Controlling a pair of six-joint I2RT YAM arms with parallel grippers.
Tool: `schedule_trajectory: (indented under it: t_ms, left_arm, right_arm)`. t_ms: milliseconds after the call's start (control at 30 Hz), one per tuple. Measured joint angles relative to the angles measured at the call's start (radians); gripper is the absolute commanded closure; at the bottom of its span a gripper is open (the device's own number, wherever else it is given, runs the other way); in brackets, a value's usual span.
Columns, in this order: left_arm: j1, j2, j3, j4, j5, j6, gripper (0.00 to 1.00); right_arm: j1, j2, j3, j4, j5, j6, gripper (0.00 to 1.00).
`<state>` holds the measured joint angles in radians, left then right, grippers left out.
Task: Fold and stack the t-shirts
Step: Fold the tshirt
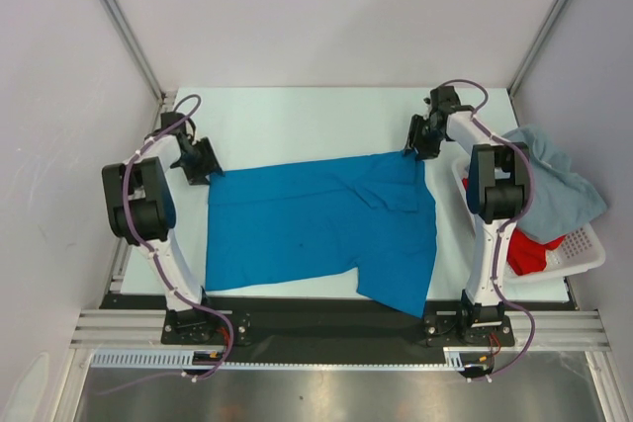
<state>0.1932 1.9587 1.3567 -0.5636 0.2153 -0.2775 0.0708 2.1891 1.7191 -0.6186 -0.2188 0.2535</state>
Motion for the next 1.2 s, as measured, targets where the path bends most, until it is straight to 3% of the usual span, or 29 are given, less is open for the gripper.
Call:
schedule_trajectory:
  t_ms: [267,433,633,733,800,833,867,967,1100,1200]
  left_arm:
    - [0.008,0.020,0.006,0.000,0.002,0.008,0.57]
    - [0.013,0.032,0.018,-0.011,-0.003,0.008,0.67]
    - [0.024,0.038,0.022,-0.019,-0.007,0.008,0.71]
    - [0.025,0.038,0.022,-0.019,-0.007,0.008,0.71]
    - [0.025,0.038,0.022,-0.019,-0.007,0.008,0.63]
    - [0.025,0.037,0.022,-0.018,-0.005,0.006,0.56]
    - [0.025,0.034,0.022,-0.017,-0.004,0.007,0.42]
    - [0.025,0.015,0.023,-0.017,-0.029,0.013,0.26]
    - [0.032,-0.011,0.039,-0.027,-0.056,0.023,0.26]
    - [0.036,-0.010,0.085,-0.030,-0.046,0.032,0.35]
  right_arm:
    - [-0.010,0.016,0.024,0.013,0.002,0.001,0.59]
    - [-0.015,0.029,0.030,0.023,0.026,0.002,1.00]
    - [-0.017,0.029,0.029,0.043,0.100,0.016,1.00]
    - [-0.017,0.029,0.029,0.056,0.108,0.026,0.97]
    - [-0.017,0.029,0.029,0.056,0.108,0.027,0.94]
    - [-0.016,0.029,0.029,0.056,0.109,0.028,0.91]
    - [-0.016,0.029,0.031,0.052,0.110,0.029,0.83]
    - [-0.016,0.029,0.062,0.009,0.130,0.025,0.69]
    - [-0.017,0.023,0.128,-0.037,0.148,0.020,0.49]
    - [-0.017,-0.002,0.130,-0.053,0.151,0.015,0.38]
